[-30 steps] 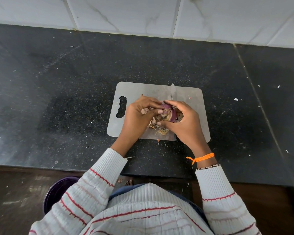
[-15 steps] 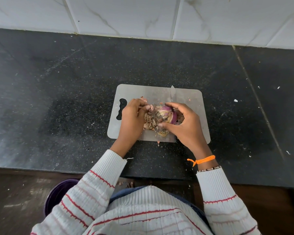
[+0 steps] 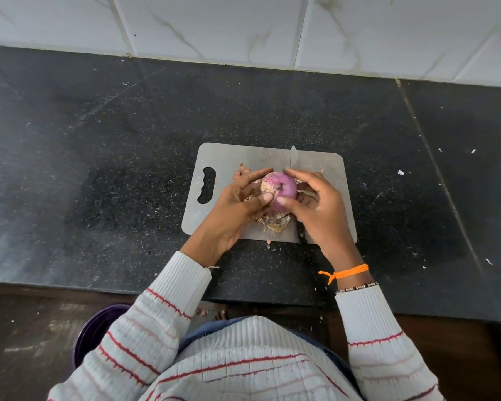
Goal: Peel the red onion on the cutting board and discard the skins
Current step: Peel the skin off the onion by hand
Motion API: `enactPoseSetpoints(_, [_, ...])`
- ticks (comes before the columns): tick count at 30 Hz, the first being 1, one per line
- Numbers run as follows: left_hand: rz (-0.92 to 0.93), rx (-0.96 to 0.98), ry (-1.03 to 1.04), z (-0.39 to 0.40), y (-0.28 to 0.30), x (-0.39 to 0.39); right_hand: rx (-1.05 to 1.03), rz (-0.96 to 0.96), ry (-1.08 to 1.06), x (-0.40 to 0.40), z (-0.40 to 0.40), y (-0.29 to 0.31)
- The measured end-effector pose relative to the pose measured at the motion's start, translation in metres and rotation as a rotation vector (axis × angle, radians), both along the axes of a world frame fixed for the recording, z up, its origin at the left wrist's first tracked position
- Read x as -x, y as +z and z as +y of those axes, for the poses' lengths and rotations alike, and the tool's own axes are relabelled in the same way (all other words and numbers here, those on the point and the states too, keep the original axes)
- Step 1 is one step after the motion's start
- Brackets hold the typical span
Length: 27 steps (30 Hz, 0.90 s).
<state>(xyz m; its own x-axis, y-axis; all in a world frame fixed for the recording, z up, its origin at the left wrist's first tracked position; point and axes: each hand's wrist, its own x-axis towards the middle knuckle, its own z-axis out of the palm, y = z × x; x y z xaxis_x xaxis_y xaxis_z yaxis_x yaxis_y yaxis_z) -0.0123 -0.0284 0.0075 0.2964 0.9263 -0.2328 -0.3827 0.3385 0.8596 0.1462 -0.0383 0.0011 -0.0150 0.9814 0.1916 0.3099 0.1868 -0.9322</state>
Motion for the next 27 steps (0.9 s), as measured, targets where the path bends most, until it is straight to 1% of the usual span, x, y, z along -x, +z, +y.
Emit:
enactPoseSetpoints(1, [0.005, -0.029, -0.018, -0.0004, 0.0007, 0.0001, 0.044, 0.098, 0.006, -0.0013, -0.0004, 0.0003])
enactPoseSetpoints(3, [0.031, -0.090, -0.053, -0.0009, 0.0012, -0.0007, 0.129, 0.224, 0.038, -0.0039, -0.0005, 0.0006])
enactPoseSetpoints(5, [0.048, -0.130, -0.069, -0.0004, 0.0017, -0.0010, 0.204, 0.297, 0.091, -0.0054, -0.0005, 0.0016])
enactPoseSetpoints(7, [0.045, -0.137, -0.051, 0.0005, 0.0025, -0.0014, 0.225, 0.327, 0.133, -0.0066, -0.0002, 0.0029])
enactPoseSetpoints(10, [0.044, -0.106, 0.038, 0.0008, 0.0042, -0.0042, 0.215, 0.295, 0.158, -0.0085, -0.0006, 0.0024])
enactPoseSetpoints(14, [0.113, -0.038, 0.167, 0.0010, 0.0065, -0.0090, 0.202, 0.225, 0.172, -0.0078, -0.0019, 0.0025])
enactPoseSetpoints(18, [0.118, -0.010, 0.248, 0.0028, 0.0044, -0.0086, 0.186, 0.142, 0.197, -0.0050, -0.0028, -0.0015])
enactPoseSetpoints(20, [0.157, -0.014, 0.272, 0.0044, 0.0015, -0.0074, 0.188, 0.104, 0.209, -0.0049, -0.0033, -0.0032])
enactPoseSetpoints(23, [0.210, 0.017, 0.311, 0.0049, -0.0020, -0.0056, 0.204, 0.135, 0.232, -0.0049, -0.0044, -0.0009])
enactPoseSetpoints(25, [0.199, 0.052, 0.286, 0.0042, -0.0002, -0.0042, 0.197, 0.161, 0.227, -0.0045, -0.0047, 0.0002])
enactPoseSetpoints(27, [0.212, 0.062, 0.170, 0.0031, 0.0037, -0.0033, 0.186, 0.179, 0.215, -0.0043, -0.0046, 0.0005])
